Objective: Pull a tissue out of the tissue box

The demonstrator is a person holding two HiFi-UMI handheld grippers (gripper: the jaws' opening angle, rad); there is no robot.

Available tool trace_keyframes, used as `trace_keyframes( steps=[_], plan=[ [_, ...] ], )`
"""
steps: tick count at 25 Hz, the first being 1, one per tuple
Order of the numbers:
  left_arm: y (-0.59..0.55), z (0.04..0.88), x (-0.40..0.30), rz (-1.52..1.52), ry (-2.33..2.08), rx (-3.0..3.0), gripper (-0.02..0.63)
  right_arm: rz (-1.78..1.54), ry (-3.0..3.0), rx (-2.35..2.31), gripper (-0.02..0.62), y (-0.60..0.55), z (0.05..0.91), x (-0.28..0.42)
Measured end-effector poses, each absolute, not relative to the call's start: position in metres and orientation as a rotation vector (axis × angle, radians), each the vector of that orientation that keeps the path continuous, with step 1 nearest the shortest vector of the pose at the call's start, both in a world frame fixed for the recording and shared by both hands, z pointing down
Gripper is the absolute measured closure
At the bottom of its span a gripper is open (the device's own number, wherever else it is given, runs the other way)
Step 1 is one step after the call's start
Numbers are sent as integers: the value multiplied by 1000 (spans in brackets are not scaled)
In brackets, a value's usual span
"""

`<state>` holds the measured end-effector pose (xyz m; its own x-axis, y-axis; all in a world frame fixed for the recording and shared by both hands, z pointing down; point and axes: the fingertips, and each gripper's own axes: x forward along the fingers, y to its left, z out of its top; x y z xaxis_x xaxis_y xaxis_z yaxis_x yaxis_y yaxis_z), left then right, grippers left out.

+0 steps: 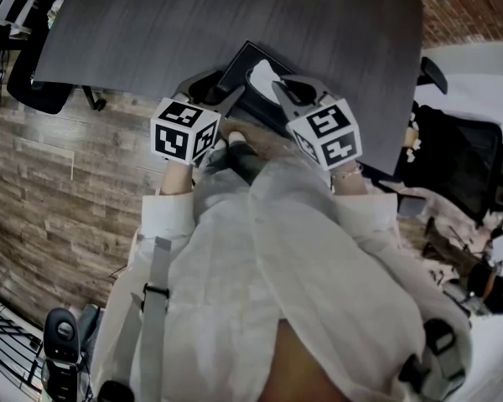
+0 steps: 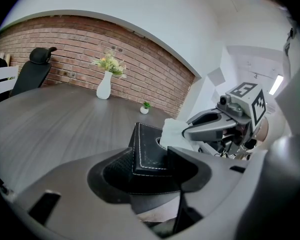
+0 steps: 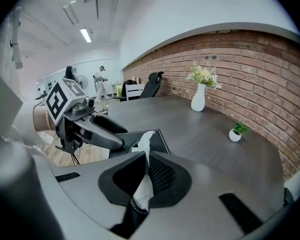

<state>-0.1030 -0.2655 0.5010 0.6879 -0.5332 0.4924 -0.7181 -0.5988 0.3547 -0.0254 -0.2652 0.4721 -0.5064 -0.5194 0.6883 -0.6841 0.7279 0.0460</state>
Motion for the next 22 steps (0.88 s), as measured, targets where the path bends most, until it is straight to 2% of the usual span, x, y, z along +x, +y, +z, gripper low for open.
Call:
trace_keyframes(
  steps=[22],
  plan=[
    [-264,501,-104,471,-966,2353,403,262,-2309,1073,584,-286,429,-14]
  ],
)
